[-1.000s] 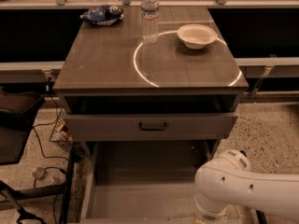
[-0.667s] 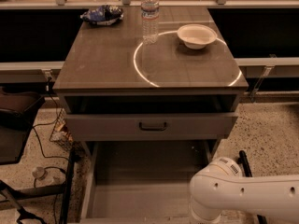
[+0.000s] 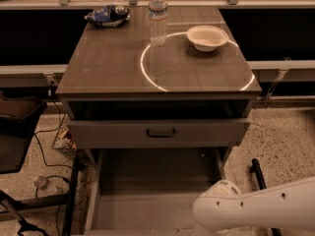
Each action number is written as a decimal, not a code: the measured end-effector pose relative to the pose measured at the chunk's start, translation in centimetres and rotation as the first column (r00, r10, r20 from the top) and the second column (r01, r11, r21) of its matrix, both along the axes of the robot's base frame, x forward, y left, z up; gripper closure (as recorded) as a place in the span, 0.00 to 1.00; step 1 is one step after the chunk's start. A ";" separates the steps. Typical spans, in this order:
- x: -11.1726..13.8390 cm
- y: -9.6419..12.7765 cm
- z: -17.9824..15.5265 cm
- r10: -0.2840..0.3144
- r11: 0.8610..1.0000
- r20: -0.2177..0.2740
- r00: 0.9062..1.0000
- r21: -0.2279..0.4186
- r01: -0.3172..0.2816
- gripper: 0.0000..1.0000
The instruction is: Close middle drawer
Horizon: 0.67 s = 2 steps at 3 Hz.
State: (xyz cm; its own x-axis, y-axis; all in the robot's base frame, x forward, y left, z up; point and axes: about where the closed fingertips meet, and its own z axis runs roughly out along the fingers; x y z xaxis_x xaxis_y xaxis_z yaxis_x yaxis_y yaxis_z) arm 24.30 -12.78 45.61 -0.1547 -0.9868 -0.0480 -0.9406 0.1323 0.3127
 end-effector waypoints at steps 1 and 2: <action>0.5 0.4 -1.2 -0.009 1.000 -0.007 1.000 -0.004 0.009 1.00; 0.2 1.3 -4.6 -0.012 1.000 -0.054 0.998 0.005 0.012 1.00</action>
Offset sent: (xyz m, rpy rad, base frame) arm -0.0013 0.0251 -0.0888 0.0209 0.1185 -0.0169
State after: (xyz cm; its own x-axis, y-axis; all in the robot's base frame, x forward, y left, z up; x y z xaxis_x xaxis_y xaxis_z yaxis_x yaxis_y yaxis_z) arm 24.54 -11.47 41.05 -0.1693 -0.9846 -0.0446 -0.9205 0.1418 0.3642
